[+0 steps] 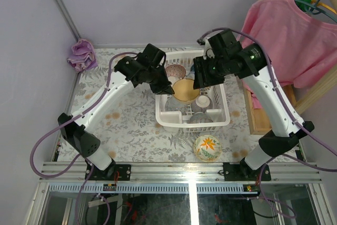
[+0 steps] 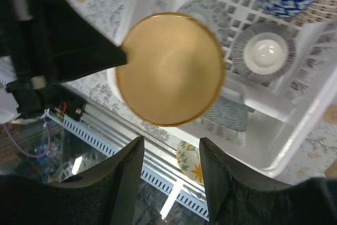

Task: Load the bowls into the dish rack
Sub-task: Turn the bowl upside down on the dish rack.

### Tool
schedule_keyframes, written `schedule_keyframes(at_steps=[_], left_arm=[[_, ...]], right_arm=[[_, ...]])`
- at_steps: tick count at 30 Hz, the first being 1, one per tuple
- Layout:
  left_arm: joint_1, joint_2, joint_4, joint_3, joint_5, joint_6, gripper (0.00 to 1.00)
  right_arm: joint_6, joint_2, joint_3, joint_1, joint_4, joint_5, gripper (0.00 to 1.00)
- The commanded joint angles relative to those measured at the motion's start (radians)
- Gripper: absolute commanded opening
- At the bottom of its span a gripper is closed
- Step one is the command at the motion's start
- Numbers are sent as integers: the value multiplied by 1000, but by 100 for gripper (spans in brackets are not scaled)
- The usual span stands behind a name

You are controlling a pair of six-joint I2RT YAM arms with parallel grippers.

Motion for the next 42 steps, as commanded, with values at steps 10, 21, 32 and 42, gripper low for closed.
schedule_keyframes(at_steps=[10, 21, 32, 42], left_arm=[[53, 20, -97, 133, 184, 95, 0], [59, 28, -174, 156, 234, 151, 0], [59, 33, -170, 161, 264, 145, 0], [60, 40, -162, 154, 270, 139, 0]], right_arm=[[-157, -48, -140, 263, 165, -54, 50], [-194, -59, -208, 348, 206, 62, 47], [-213, -44, -247, 369, 233, 73, 45], [-214, -43, -287, 372, 262, 39, 21]])
